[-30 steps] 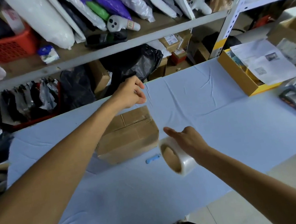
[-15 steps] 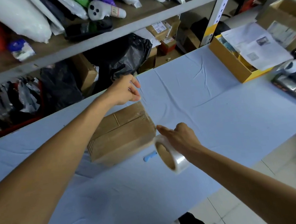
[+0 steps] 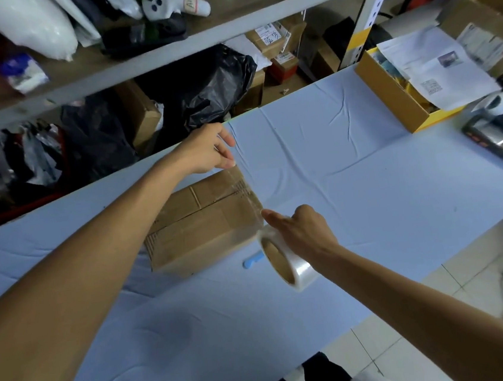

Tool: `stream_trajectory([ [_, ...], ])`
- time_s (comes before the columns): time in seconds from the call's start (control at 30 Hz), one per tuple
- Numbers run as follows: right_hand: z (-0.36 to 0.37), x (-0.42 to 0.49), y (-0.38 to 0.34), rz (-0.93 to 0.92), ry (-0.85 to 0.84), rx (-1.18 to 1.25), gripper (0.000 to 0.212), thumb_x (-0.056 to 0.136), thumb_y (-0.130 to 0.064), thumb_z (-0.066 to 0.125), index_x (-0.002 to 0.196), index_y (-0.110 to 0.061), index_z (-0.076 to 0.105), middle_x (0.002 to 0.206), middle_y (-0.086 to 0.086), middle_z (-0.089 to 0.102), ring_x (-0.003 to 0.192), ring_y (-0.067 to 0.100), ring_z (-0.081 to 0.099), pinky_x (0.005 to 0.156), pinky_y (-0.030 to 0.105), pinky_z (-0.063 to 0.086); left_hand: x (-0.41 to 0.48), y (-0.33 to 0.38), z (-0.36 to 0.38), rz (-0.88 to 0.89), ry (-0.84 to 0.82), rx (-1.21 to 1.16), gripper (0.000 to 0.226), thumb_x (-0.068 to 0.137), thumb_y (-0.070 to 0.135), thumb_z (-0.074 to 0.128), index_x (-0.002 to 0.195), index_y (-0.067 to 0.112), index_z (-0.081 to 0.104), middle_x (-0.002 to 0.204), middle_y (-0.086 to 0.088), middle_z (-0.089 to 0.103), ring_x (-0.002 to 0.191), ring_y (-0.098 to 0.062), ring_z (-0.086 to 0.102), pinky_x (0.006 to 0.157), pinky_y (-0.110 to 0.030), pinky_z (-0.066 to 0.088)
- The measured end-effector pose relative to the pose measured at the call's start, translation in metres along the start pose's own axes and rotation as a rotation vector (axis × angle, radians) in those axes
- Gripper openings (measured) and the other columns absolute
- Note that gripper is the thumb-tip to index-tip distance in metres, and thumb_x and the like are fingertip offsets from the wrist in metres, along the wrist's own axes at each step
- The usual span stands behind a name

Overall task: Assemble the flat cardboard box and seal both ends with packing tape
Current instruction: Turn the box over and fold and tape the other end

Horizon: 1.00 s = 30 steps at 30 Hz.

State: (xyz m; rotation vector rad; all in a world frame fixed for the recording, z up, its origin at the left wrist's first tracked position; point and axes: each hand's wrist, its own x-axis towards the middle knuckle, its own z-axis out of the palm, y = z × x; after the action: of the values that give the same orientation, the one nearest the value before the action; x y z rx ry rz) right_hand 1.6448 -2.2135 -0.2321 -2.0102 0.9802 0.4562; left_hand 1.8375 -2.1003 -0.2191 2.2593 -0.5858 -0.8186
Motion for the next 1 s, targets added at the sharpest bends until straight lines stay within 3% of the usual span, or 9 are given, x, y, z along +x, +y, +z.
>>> stream_trajectory([
  [0.47,0.009,0.001,-0.002,0.015,0.003,-0.07,0.053,0.087,-0.065,0.045,0.07,-0.016,0.036,0.073,-0.001,0.044,0.073,0.022,0.047,0.067,0.034,0.036,0.002,-0.006,0.003,0.013,0.021,-0.002,0.037,0.08,0.002,0.072,0.112,0.007,0.053,0.093,-0.007,0.066,0.092,-0.023,0.066,0.089,-0.043,0.054],
  [0.7,0.009,0.001,-0.005,0.005,0.019,-0.063,0.054,0.087,-0.066,0.045,0.069,-0.015,0.035,0.072,-0.001,0.043,0.061,0.015,0.041,0.06,0.031,0.033,0.002,-0.006,-0.003,0.015,0.038,-0.013,0.038,0.081,0.003,0.071,0.113,0.008,0.053,0.09,-0.004,0.065,0.093,-0.022,0.065,0.09,-0.042,0.053],
  [1.0,0.008,0.007,-0.005,0.018,0.016,-0.082,0.053,0.087,-0.065,0.045,0.07,-0.016,0.036,0.073,-0.001,0.043,0.071,0.021,0.046,0.065,0.033,0.035,0.008,-0.012,0.004,-0.043,0.066,-0.017,0.035,0.08,0.006,0.073,0.112,0.01,0.058,0.095,-0.003,0.065,0.094,-0.02,0.062,0.084,-0.035,0.052],
])
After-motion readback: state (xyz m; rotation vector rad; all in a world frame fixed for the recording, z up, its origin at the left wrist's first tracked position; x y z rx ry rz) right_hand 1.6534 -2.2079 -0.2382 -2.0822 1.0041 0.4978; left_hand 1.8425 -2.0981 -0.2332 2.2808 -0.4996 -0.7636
